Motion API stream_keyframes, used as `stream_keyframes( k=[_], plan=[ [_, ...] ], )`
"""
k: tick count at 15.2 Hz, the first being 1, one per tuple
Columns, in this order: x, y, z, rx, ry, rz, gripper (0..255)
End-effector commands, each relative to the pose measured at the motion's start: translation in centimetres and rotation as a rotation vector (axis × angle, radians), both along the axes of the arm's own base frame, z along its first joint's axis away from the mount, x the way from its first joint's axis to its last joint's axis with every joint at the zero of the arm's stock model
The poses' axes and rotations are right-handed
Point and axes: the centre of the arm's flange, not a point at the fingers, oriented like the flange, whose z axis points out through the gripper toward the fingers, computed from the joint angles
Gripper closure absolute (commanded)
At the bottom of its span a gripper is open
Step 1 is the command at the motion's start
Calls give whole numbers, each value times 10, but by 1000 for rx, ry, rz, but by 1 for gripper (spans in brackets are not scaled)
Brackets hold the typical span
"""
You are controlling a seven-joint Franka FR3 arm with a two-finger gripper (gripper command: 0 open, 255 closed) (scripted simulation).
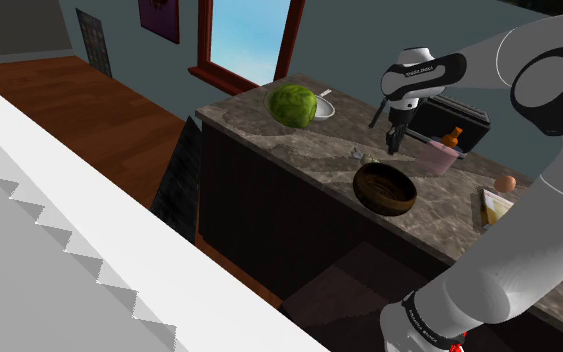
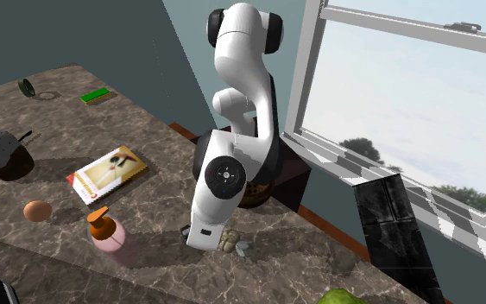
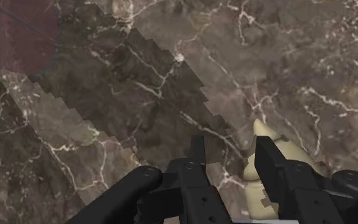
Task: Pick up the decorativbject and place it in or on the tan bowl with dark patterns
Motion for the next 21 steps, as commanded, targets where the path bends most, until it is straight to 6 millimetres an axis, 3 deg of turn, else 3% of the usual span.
stream_keyframes(
  k=[1, 7, 15, 21],
  plan=[
    [4, 7, -5, 10, -22, -14, 0],
    [35, 46, -34, 72, -154, -95, 0],
    [28, 45, -74, 72, -154, -95, 0],
    [28, 45, -74, 72, -154, -95, 0]
  ],
)
